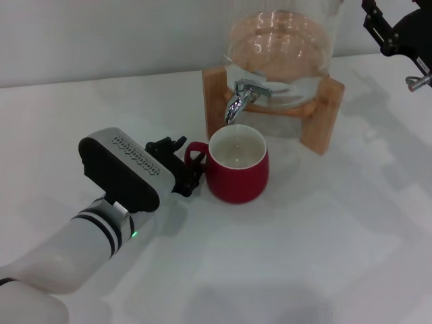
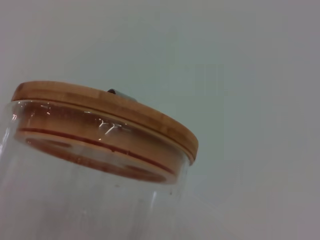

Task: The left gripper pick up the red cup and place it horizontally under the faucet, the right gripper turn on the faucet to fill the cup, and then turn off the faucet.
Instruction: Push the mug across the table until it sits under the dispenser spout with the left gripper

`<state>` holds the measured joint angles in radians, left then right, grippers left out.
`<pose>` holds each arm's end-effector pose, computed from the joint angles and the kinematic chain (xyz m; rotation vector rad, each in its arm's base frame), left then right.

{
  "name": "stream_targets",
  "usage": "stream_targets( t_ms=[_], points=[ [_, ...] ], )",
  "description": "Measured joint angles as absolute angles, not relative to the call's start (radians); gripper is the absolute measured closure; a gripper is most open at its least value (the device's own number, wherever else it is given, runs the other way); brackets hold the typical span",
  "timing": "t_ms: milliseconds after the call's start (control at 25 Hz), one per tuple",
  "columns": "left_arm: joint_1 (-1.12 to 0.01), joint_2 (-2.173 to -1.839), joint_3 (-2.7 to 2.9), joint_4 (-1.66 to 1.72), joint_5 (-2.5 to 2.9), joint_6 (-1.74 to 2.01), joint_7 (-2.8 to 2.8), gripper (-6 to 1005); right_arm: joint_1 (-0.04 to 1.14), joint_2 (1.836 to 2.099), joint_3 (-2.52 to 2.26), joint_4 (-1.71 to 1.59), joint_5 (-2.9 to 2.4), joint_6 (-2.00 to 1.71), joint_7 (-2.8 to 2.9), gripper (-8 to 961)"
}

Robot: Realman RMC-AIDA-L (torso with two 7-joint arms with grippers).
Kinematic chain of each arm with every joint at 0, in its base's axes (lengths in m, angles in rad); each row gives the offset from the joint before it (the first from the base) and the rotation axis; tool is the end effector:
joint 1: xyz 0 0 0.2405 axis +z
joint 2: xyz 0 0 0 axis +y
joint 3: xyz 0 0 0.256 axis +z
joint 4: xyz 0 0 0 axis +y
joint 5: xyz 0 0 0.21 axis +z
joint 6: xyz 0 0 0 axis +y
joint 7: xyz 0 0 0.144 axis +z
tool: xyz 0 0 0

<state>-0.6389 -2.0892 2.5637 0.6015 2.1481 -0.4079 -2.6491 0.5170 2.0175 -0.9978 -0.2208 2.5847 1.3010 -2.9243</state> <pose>-0.2049 0.3514 -0.1543 -2.3021 -0.1692 -0.2292 0.2918 0.3754 0.0636 -1.6222 0.0981 0.7612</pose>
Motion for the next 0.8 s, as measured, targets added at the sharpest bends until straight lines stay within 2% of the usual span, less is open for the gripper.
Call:
stream_targets(
  t_ms=[800],
  points=[
    [-0.577, -2.089, 2.541, 0.663, 2.143, -0.410, -2.519, 577, 0.500, 2.017, -0.999, -0.221, 2.585, 1.299, -2.924, 320]
  ],
)
